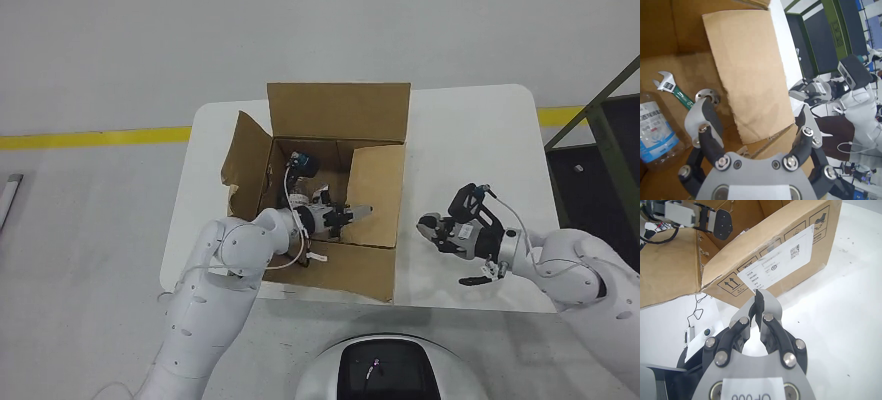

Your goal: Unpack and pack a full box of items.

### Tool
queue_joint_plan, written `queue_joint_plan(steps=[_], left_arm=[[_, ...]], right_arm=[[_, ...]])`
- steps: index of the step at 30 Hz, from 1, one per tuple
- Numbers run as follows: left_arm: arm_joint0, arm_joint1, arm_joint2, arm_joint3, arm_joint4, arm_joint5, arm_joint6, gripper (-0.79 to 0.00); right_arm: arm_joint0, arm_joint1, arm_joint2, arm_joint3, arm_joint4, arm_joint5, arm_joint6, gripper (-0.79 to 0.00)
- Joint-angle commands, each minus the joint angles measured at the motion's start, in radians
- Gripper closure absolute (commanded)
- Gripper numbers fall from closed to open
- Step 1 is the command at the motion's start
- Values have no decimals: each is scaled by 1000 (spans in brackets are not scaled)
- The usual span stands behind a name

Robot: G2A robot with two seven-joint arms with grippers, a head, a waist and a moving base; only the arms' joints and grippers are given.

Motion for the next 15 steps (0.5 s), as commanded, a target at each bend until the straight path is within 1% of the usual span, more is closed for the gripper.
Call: queue_joint_plan(steps=[1,3,7,9,15], left_arm=[[-1,-4,-3,38,-38,31,25,-785],[0,-9,-9,67,-100,66,43,-785],[8,-17,-13,105,-209,104,42,-785],[12,-22,-18,118,-282,100,42,-785],[3,-27,-8,136,-359,89,3,-785]], right_arm=[[6,-2,-13,3,-4,5,1,0],[14,-5,-23,11,-6,3,0,0],[28,-9,-41,34,-6,-1,-3,0],[37,-12,-50,42,-5,-4,-2,0],[56,-16,-64,54,3,-8,3,0]])
